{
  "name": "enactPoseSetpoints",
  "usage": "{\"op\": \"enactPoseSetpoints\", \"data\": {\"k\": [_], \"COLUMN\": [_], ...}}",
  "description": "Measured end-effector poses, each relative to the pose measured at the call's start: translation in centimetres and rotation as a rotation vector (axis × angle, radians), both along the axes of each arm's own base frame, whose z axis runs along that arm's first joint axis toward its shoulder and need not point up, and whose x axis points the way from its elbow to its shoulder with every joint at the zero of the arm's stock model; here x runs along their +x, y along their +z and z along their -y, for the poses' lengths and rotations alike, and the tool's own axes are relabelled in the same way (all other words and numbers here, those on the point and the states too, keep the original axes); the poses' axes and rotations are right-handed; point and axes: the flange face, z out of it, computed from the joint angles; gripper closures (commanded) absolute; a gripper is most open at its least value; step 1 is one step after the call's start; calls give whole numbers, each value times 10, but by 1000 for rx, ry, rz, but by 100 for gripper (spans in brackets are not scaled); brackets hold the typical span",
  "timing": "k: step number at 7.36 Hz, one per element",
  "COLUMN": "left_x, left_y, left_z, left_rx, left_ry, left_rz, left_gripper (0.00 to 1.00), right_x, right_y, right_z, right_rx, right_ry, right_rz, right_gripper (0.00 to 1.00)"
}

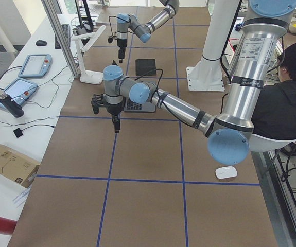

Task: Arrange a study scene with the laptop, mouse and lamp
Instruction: 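Withdraw the right gripper away from the mouse pad to the table edge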

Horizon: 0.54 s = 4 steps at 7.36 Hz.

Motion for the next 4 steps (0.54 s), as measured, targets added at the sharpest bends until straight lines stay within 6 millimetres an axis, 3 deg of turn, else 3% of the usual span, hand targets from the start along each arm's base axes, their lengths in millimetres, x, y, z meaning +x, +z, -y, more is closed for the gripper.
{"op": "enactPoseSetpoints", "data": {"k": [2,4], "left_x": [-15,-38], "left_y": [22,74], "left_z": [-26,-76], "left_rx": [42,100], "left_ry": [44,62], "left_rz": [3,-10], "left_gripper": [1,1], "right_x": [71,135], "right_y": [59,109], "right_z": [24,30], "right_rx": [24,22], "right_ry": [-23,-62], "right_rz": [-34,-112], "right_gripper": [1,1]}}
